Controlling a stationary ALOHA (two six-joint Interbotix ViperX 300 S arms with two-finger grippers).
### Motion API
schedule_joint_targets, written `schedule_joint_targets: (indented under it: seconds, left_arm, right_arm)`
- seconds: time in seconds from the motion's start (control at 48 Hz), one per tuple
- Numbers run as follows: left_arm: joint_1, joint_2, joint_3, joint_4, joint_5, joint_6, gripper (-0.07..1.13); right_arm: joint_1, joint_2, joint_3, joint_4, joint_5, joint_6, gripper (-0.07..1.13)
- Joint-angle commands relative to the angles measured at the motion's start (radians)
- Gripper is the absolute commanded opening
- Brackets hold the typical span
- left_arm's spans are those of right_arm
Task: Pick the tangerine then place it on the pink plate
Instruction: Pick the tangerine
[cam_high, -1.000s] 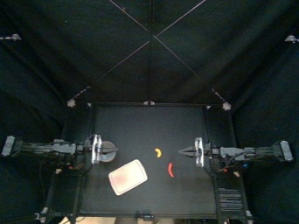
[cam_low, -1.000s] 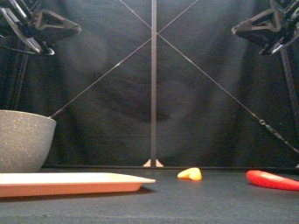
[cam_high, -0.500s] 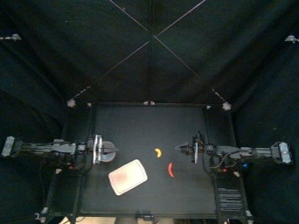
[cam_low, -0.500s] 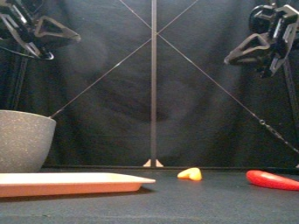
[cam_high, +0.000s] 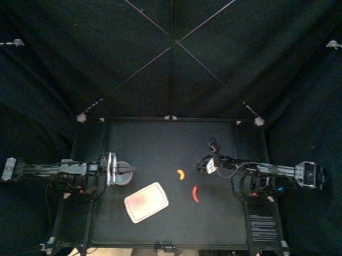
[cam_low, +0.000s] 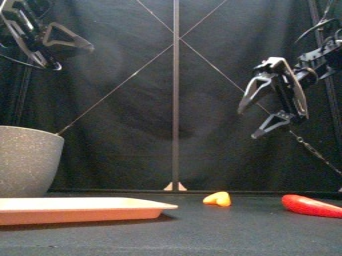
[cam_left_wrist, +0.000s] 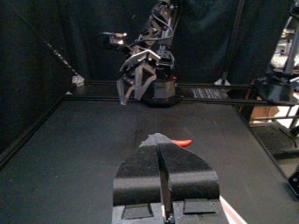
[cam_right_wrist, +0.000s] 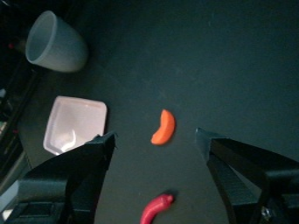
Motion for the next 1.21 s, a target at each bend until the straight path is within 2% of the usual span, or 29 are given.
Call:
schedule_joint_targets:
  seconds: [0.021,0.167,0.25,0.5,0.625,1.208]
  left_arm:
    - [0.006,0.005,-0.02,0.0,-0.005,-0.002,0.04]
    - [0.014,0.005,-0.014,0.0,-0.005,0.0,0.04]
    - [0.017,0.005,-0.008,0.0,-0.005,-0.002,0.04]
    - [0.017,0.005,0.0,0.0,-0.005,-0.002,0.04]
    - [0.017,0.005,0.0,0.0,-0.005,0.0,0.04]
    - [0.017,0.005,0.011,0.0,-0.005,0.0,0.04]
  right_arm:
    - [-0.014,0.049,-0.078,-0.006,0.072,-0.006,1.05]
    - [0.02,0.156,-0.16,-0.153,0.135,-0.003,1.04]
    - [0.04,0.235,-0.204,-0.202,0.178,0.003,1.04]
    - [0.035,0.469,-0.364,-0.218,0.336,-0.002,1.04]
    - [0.037,0.525,-0.414,-0.241,0.385,0.0,1.04]
    - [0.071,0.618,-0.448,-0.255,0.311,0.002,1.04]
